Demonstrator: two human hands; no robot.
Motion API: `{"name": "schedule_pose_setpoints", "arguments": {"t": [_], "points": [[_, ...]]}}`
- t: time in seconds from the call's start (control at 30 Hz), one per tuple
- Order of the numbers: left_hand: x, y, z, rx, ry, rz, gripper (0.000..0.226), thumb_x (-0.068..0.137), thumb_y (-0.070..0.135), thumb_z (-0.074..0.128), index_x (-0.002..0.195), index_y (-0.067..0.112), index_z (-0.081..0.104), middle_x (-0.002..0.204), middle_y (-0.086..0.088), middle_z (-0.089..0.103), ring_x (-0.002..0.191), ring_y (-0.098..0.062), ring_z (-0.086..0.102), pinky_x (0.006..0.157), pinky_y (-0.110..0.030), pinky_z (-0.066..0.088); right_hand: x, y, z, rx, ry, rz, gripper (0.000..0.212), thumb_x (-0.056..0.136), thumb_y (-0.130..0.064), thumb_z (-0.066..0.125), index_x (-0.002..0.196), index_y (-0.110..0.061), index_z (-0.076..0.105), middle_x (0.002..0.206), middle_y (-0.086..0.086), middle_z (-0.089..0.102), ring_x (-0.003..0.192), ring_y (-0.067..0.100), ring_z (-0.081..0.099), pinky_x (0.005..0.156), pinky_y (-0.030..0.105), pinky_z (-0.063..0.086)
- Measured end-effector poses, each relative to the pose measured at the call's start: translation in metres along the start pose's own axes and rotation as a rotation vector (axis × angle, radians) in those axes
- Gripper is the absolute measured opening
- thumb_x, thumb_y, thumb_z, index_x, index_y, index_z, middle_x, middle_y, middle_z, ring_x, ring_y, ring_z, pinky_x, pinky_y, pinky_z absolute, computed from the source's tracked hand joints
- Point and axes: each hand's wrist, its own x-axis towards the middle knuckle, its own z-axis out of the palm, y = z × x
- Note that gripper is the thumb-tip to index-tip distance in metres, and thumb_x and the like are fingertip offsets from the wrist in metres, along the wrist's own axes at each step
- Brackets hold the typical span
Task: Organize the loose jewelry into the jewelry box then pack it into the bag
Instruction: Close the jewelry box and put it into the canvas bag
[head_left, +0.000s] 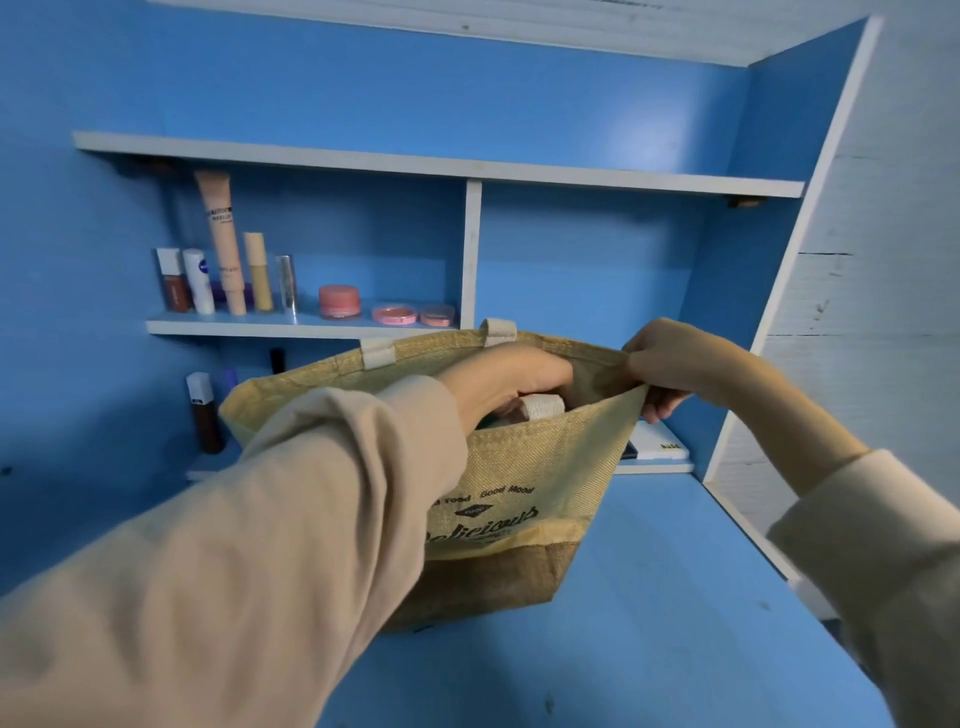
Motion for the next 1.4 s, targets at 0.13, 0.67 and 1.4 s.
{"name": "schedule_pose_setpoints", "arguments": {"t": [0.13, 0.67, 1.4], "points": [[-0.002, -0.007, -0.005, -0.015, -0.002, -0.014, 0.022, 0.092, 0.008, 0.047, 0.070, 0.012, 0.046, 0.056, 0.001, 0.043, 0.033, -0.006, 0.037, 0.032, -0.012, 0.026, -0.001, 0.004, 0.000, -0.019, 0.006, 0.019, 0.029, 0.081, 0.005, 0.034, 0.080, 0.005, 0.062, 0.052, 0.016, 0.062, 0.041, 0.020, 0.055, 0.044, 0.025, 0.048], [-0.041, -0.047, -0.084, 0.339, 0.221, -0.143, 0.005, 0.086, 0.008, 0.055, 0.082, 0.005, 0.056, 0.075, -0.006, 0.054, 0.059, -0.016, 0.048, 0.048, -0.023, 0.037, -0.007, 0.001, -0.007, -0.127, -0.003, 0.035, 0.029, 0.080, 0.004, 0.034, 0.076, 0.004, 0.063, 0.046, 0.012, 0.060, 0.037, 0.017, 0.051, 0.044, 0.022, 0.046], [-0.068, -0.103, -0.090, 0.821, 0.875, -0.012, 0.034, 0.080, 0.026, 0.064, 0.106, 0.007, 0.052, 0.111, -0.018, 0.056, 0.100, -0.032, 0.049, 0.072, -0.035, 0.037, -0.076, 0.074, 0.209, -0.480, 0.434, -0.672, 0.029, 0.075, -0.047, 0.047, 0.082, -0.022, 0.060, 0.079, -0.006, 0.054, 0.072, 0.016, 0.059, 0.041, 0.026, 0.043]]}}
